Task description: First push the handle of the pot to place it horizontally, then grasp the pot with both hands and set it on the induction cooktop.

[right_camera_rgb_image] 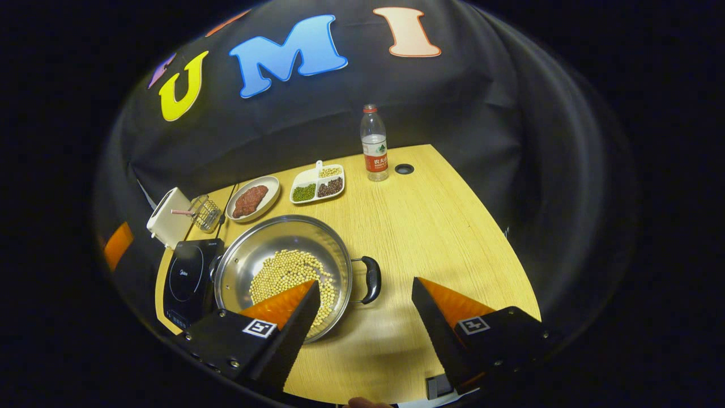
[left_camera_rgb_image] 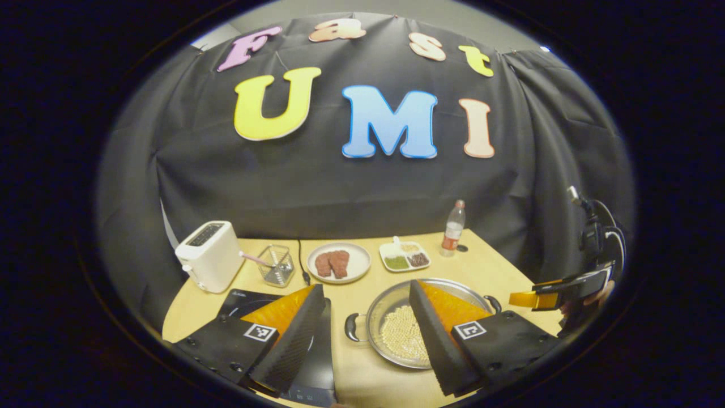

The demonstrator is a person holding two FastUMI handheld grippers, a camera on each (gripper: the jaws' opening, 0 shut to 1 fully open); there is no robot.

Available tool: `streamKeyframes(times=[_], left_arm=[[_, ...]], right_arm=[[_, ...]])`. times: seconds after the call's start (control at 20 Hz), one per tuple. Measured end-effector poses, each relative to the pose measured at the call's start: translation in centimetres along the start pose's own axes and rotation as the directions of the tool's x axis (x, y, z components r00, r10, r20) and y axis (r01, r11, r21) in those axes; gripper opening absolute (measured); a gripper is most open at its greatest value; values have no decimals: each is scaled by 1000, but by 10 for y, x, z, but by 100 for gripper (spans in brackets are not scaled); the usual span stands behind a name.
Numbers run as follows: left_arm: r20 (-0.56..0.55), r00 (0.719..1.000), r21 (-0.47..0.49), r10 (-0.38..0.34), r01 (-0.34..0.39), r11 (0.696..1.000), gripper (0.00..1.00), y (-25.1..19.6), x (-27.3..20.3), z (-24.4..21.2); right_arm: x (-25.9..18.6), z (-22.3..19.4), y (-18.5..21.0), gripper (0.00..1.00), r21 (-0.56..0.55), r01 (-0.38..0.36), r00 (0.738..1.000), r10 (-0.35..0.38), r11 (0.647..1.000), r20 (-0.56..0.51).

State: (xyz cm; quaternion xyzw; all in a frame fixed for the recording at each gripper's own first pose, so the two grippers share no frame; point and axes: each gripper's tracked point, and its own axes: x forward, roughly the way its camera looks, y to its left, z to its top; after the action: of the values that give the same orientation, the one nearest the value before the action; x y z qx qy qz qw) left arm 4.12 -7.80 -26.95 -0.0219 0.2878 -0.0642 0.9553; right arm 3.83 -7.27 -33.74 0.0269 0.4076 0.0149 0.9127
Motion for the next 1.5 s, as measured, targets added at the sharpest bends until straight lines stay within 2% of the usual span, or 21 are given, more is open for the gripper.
streamKeyframes(times=[0.2,0.4,0.45,0.5,0.55,0.65,0.75,0.9,1.25,1.3,1.35,1.5], left_arm=[[-98,995,-28,-36,33,999,98,3,47,-45],[-171,985,-38,-30,24,999,96,13,87,-82],[-190,981,-35,-28,22,999,96,15,96,-90],[-206,978,-36,-36,29,999,100,15,103,-99],[-218,975,-37,-40,33,999,96,15,108,-106],[-245,969,-37,-38,29,999,98,17,121,-121],[-266,963,-36,-34,25,999,100,19,128,-132],[-285,958,-20,-30,25,999,96,18,140,-142],[-325,945,4,-25,28,1000,100,19,159,-160],[-332,943,10,-23,29,1000,98,18,161,-163],[-338,941,16,-25,32,999,88,18,163,-165],[-351,936,19,-32,42,999,85,14,167,-169]], right_arm=[[18,-14,1,100,-4,30,999,-30,1000,-18],[38,-22,6,100,-8,39,999,-39,999,-24],[43,-24,7,100,-17,44,999,-45,999,-23],[48,-23,7,100,-28,50,999,-50,998,-18],[50,-22,6,100,-36,55,998,-55,998,-10],[59,-20,8,100,-49,57,998,-57,997,-1],[70,-20,10,100,-57,60,998,-60,997,-2],[86,-22,11,100,-58,74,997,-75,996,-7],[113,-38,11,100,-54,92,993,-96,994,-66],[114,-40,10,100,-53,96,993,-100,994,-70],[117,-41,9,100,-51,102,991,-106,993,-76],[125,-44,2,98,-54,128,988,-133,990,-83]])
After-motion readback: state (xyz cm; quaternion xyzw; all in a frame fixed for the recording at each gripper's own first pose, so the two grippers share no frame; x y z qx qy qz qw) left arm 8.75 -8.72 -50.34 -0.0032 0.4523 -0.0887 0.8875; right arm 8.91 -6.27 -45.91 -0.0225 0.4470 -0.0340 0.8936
